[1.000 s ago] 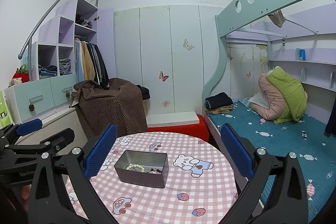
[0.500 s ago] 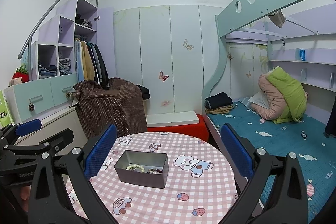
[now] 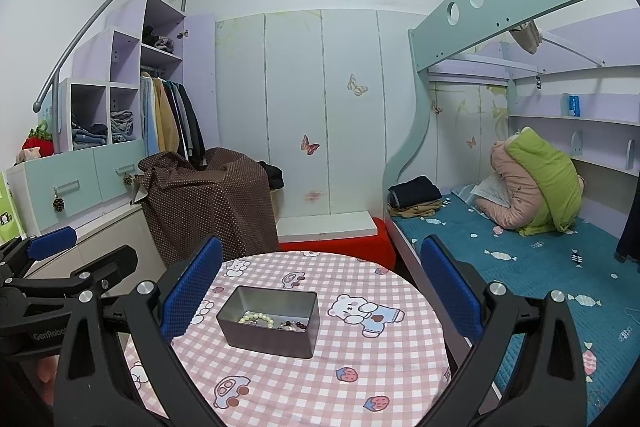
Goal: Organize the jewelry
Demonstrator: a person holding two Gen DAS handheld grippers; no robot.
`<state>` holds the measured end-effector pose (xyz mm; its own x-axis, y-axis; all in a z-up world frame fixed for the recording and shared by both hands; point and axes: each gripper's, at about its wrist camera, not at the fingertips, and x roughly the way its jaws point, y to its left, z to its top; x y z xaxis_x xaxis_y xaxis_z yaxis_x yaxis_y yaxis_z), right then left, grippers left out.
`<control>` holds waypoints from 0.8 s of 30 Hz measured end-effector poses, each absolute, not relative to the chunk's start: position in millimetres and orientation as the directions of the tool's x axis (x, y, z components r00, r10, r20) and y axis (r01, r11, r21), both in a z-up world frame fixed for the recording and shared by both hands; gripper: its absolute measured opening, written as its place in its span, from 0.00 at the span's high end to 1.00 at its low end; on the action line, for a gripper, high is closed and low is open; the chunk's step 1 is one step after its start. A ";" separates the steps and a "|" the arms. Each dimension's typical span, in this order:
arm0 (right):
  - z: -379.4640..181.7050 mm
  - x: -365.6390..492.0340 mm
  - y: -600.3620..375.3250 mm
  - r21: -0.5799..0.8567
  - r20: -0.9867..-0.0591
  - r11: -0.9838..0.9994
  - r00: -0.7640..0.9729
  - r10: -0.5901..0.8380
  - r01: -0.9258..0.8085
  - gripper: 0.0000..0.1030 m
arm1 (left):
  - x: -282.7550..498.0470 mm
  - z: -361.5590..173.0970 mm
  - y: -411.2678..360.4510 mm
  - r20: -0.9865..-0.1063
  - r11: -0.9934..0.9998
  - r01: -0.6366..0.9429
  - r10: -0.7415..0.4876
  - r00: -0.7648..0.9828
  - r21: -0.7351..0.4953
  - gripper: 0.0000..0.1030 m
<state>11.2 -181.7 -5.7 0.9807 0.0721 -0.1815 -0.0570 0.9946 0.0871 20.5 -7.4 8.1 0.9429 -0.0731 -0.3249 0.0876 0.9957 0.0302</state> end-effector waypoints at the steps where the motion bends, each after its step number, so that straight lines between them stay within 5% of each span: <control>1: -5.1 11.2 -181.7 0.087 -0.182 0.995 0.981 0.073 -0.057 0.07 | 20.1 8.1 -7.6 -0.326 0.996 0.087 -0.072 0.943 0.030 0.05; 24: -2.2 10.9 -176.8 0.092 -0.182 0.993 0.980 0.085 -0.069 0.07 | 18.9 9.3 -4.9 -0.320 0.996 0.084 -0.072 0.945 0.024 0.05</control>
